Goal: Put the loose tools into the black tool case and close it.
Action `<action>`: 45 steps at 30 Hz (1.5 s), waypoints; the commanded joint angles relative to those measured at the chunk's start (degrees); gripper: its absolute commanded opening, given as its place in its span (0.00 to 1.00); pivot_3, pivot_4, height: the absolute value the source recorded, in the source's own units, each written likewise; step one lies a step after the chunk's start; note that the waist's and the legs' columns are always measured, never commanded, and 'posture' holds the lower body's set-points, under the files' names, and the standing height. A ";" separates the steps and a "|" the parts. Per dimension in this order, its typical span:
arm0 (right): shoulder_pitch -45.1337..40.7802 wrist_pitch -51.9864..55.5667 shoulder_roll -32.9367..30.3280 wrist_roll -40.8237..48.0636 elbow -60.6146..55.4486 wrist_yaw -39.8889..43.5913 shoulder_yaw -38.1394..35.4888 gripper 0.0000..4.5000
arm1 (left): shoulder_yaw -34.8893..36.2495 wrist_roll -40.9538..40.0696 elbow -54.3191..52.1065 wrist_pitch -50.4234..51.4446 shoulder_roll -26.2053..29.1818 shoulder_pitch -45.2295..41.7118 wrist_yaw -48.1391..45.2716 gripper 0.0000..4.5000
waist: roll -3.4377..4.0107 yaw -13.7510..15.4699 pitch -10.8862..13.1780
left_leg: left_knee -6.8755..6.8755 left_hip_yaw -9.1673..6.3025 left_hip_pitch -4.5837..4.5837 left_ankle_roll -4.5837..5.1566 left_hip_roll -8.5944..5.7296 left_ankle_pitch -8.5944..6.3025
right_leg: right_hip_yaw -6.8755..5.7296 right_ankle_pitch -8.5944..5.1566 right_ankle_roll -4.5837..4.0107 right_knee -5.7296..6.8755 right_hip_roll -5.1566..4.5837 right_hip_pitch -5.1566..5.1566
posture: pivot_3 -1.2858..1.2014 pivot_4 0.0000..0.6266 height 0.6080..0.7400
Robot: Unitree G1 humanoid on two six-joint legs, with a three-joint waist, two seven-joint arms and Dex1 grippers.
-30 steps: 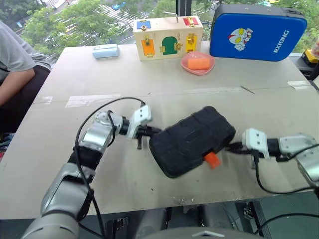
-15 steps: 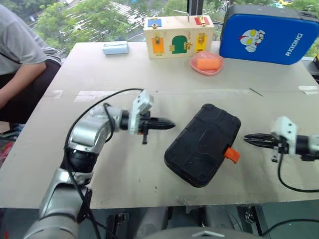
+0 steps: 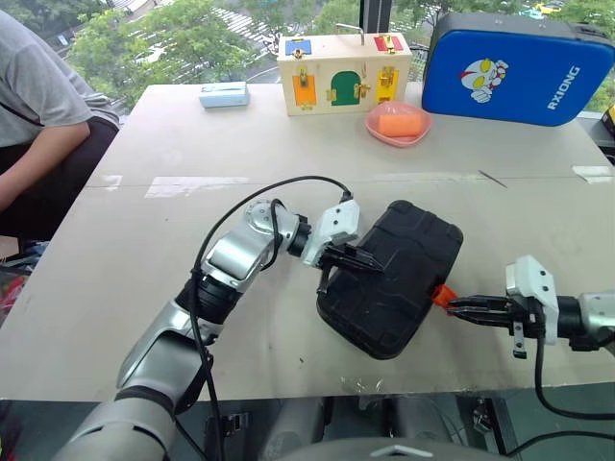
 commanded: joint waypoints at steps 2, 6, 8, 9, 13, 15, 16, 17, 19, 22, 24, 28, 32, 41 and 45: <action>0.05 -2.36 0.90 -4.95 2.33 -2.44 2.48 0.00 | -1.89 2.92 2.02 0.88 0.72 2.27 0.21 0.01 | -0.03 0.00 -0.02 | -0.01 0.00 0.07 0.01 0.00 0.00 | 0.01 0.00 0.00 0.02 0.01 0.02 | 0.52 0.24 0.96; -1.49 -2.94 2.44 -6.97 4.60 -3.92 4.19 0.00 | -1.70 2.68 1.09 1.40 0.05 2.00 0.53 0.01 | -0.02 -0.02 -0.02 | -0.10 0.03 0.19 0.01 0.00 0.00 | 0.05 -0.01 0.01 0.01 0.03 0.04 | 0.52 0.24 0.96; -2.52 -2.95 3.28 -7.93 5.68 -4.71 5.08 0.00 | -2.01 3.07 0.96 0.96 -0.21 1.90 0.54 0.01 | -0.04 0.01 -0.03 | -0.12 0.03 0.20 0.00 -0.01 0.00 | 0.06 -0.01 0.01 0.01 0.03 0.04 | 0.52 0.24 0.96; -2.92 -2.76 3.65 -8.24 5.99 -5.06 5.35 0.00 | -2.30 3.43 0.95 0.52 -0.30 1.89 0.51 0.01 | -0.04 0.08 -0.03 | -0.12 0.02 0.20 0.00 -0.01 0.00 | 0.05 -0.01 0.01 0.01 0.03 0.05 | 0.52 0.24 0.96; -3.63 -1.86 4.13 -8.29 5.34 -5.35 5.73 0.00 | -4.02 6.23 1.98 -2.63 -0.53 1.60 0.45 0.01 | -0.04 0.69 -0.03 | -0.13 0.02 0.20 0.00 -0.02 0.00 | 0.05 -0.01 0.01 0.00 0.02 0.04 | 0.52 0.24 0.96; -4.81 0.12 4.90 -6.22 3.47 -5.73 5.21 0.00 | -5.74 9.54 4.16 -6.42 -1.33 0.77 1.40 0.01 | -0.05 0.88 -0.04 | -0.12 0.02 0.21 0.00 -0.03 0.00 | 0.05 -0.01 0.01 0.01 0.02 0.05 | 0.52 0.24 0.96; -5.54 1.14 5.33 -5.24 2.57 -6.06 4.93 0.00 | -6.48 11.25 5.48 -8.42 -1.91 0.29 2.12 0.01 | -0.05 0.91 -0.04 | -0.12 0.02 0.21 0.00 -0.03 0.00 | 0.04 -0.01 0.01 0.01 0.02 0.07 | 0.52 0.24 0.96; -6.27 2.00 5.72 -4.42 1.83 -6.36 4.65 0.00 | -7.20 13.03 6.83 -10.57 -2.36 -0.14 2.79 0.01 | -0.06 0.92 -0.04 | -0.12 0.02 0.24 0.00 -0.03 0.00 | 0.04 -0.01 0.01 0.01 0.02 0.11 | 0.52 0.24 0.96; -7.50 3.76 6.46 -2.97 0.51 -6.87 3.93 0.00 | -8.66 16.42 9.42 -15.65 -2.69 -0.82 3.46 0.01 | -0.06 0.84 -0.04 | -0.12 0.02 0.37 0.02 -0.05 -0.01 | 0.04 -0.01 0.01 0.00 0.01 0.29 | 0.52 0.24 0.96; -8.71 7.86 7.00 0.84 -2.08 -7.07 2.25 0.00 | -10.59 21.12 13.00 -22.63 -2.97 -1.75 4.45 0.01 | -0.10 0.72 -0.09 | -0.13 0.01 0.52 0.21 -0.05 -0.12 | 0.05 0.00 0.02 -0.03 0.00 0.43 | 0.52 0.24 0.96; -9.14 10.07 7.06 2.99 -3.68 -7.15 1.35 0.00 | -11.02 23.02 14.93 -25.50 -3.50 -2.32 5.35 0.01 | -0.17 0.64 -0.15 | -0.13 0.00 0.55 0.21 -0.05 -0.12 | 0.06 0.01 0.03 -0.02 0.01 0.43 | 0.52 0.24 0.96; -10.08 13.70 7.18 5.77 -6.12 -7.63 0.22 0.00 | -10.67 23.62 16.21 -27.00 -4.50 -1.99 5.28 0.01 | -0.16 0.40 -0.16 | -0.18 -0.01 0.55 0.22 -0.04 -0.13 | 0.06 0.01 0.04 -0.01 0.02 0.41 | 0.52 0.24 0.96; -10.58 14.95 6.95 6.14 -7.13 -7.25 0.24 0.00 | -10.27 22.92 15.64 -26.37 -4.73 -1.13 4.68 0.01 | -0.15 0.10 -0.16 | -0.25 -0.04 0.55 0.22 -0.03 -0.13 | 0.03 0.01 0.04 -0.01 0.03 0.40 | 0.52 0.24 0.96; -13.04 19.44 6.51 9.59 -9.14 -7.12 -0.15 0.00 | -9.50 22.15 14.88 -24.48 -5.46 -0.32 4.08 0.01 | -0.32 -1.22 -0.38 | -0.36 -0.05 0.67 0.24 0.00 -0.14 | 0.09 0.01 0.04 -0.01 0.05 0.41 | 0.52 0.24 0.96; -11.99 17.44 5.94 7.41 -8.04 -6.55 0.78 0.00 | -8.81 21.78 14.59 -23.75 -5.73 0.00 4.03 0.01 | -0.40 -0.28 -0.86 | -0.56 -0.14 0.77 0.25 0.02 -0.15 | -0.04 -0.01 0.05 -0.21 0.09 0.47 | 0.52 0.24 0.96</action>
